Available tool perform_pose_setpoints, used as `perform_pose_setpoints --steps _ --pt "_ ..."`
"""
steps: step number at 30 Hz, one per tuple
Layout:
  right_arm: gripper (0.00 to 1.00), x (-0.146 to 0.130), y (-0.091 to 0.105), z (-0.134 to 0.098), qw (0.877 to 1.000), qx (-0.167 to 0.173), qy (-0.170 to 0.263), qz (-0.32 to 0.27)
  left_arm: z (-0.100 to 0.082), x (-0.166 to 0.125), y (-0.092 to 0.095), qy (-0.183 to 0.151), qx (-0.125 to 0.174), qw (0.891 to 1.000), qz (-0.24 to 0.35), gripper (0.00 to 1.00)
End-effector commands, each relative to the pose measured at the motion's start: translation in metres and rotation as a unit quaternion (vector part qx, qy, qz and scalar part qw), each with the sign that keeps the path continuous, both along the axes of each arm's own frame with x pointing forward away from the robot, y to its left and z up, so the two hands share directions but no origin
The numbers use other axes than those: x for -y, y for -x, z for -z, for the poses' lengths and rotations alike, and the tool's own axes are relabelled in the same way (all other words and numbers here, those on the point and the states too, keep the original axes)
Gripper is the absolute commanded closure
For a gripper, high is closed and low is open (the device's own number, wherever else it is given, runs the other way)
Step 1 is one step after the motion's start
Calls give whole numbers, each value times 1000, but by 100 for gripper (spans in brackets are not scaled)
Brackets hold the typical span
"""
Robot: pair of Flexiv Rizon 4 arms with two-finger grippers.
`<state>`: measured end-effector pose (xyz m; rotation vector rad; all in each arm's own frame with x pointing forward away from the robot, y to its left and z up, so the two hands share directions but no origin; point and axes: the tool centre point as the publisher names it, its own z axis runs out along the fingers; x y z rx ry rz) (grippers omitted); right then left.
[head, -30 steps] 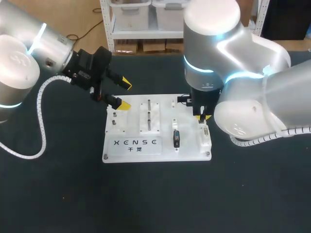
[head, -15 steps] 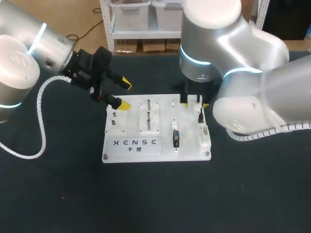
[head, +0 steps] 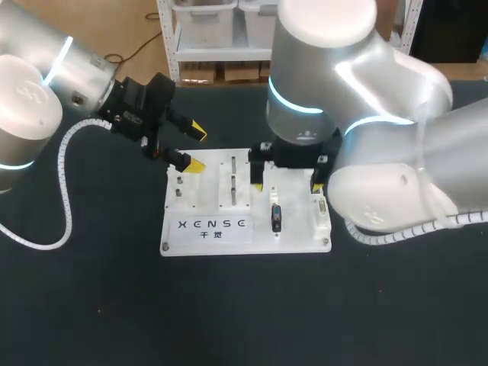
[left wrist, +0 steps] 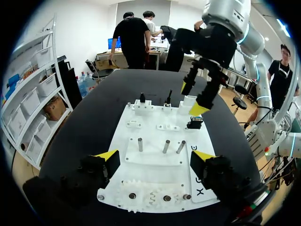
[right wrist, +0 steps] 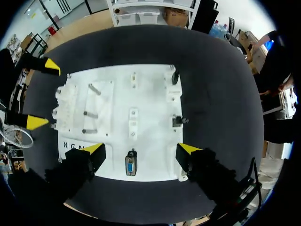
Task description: Insert the USB connector, Ethernet cable, and multi-pin plug into their matching sockets one by one.
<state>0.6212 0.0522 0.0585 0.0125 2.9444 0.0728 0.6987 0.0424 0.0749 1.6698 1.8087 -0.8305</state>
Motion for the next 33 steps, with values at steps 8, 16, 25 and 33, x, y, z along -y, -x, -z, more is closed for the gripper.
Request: perform_pose_setpoints --steps 8,16,25,33 --pt "0 -17 22 19 999 -37 8 1 0 0 -1 -1 -1 1000 1 0" --pt "0 -14 31 27 999 -45 10 5 0 0 -1 -1 -1 1000 1 0" --pt "34 -15 28 32 999 -42 5 10 0 0 -1 -1 -1 1000 1 0" --pt "37 -14 25 38 999 -50 11 10 0 0 -1 -1 -1 1000 1 0"
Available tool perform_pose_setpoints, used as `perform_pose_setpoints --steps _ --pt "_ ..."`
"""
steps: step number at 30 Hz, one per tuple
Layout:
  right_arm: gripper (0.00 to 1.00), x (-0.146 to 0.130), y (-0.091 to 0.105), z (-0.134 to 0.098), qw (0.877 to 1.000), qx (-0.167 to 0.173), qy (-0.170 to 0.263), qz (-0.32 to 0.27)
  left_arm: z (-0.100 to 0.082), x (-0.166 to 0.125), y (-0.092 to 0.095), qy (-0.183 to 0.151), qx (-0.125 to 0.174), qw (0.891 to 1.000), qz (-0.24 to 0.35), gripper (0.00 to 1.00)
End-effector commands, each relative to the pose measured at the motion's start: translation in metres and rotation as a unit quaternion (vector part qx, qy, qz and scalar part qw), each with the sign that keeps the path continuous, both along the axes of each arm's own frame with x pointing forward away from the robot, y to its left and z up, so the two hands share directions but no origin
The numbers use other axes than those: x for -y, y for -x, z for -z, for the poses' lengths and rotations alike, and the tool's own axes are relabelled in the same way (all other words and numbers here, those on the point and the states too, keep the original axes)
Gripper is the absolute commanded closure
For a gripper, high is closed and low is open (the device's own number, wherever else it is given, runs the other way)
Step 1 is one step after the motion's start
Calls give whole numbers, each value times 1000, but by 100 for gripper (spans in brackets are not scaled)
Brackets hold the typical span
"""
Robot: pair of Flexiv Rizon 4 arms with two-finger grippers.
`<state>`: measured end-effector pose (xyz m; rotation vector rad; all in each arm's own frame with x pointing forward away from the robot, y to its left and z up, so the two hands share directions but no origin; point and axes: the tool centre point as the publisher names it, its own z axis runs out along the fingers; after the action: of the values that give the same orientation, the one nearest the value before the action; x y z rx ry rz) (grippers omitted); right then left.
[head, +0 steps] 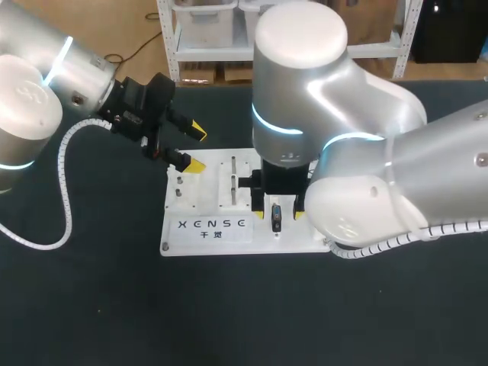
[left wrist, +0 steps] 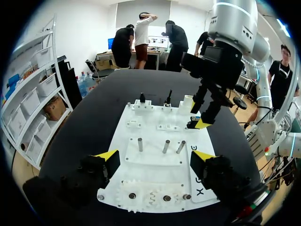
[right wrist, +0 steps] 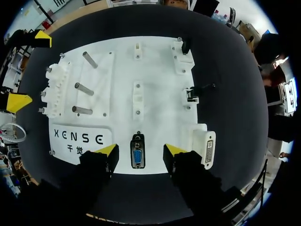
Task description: Insert the USB connector, Ethernet cable, and multi-pin plug into their matching sockets one by one.
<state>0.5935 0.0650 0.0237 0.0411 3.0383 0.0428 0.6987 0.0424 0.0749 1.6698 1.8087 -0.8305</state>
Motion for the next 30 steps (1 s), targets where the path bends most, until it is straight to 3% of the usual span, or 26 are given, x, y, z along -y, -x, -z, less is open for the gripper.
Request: perform_pose_setpoints --steps 1,4,13,16,21,30 --pt "40 0 -3 4 1000 -5 2 1 0 0 -1 -1 -1 1000 1 0" --pt "50 0 -5 7 1000 -8 4 1 0 0 -1 -1 -1 1000 1 0" --pt "58 -2 -9 8 1000 -8 6 -5 0 0 -1 -1 -1 1000 1 0" --pt "67 -2 -10 8 1000 -7 5 -7 0 0 -1 -1 -1 1000 1 0" --pt "100 -3 -10 8 1000 -6 2 -8 0 0 -1 -1 -1 1000 1 0" --pt "100 -4 -10 4 1000 1 2 -14 0 0 -1 -1 -1 1000 1 0"
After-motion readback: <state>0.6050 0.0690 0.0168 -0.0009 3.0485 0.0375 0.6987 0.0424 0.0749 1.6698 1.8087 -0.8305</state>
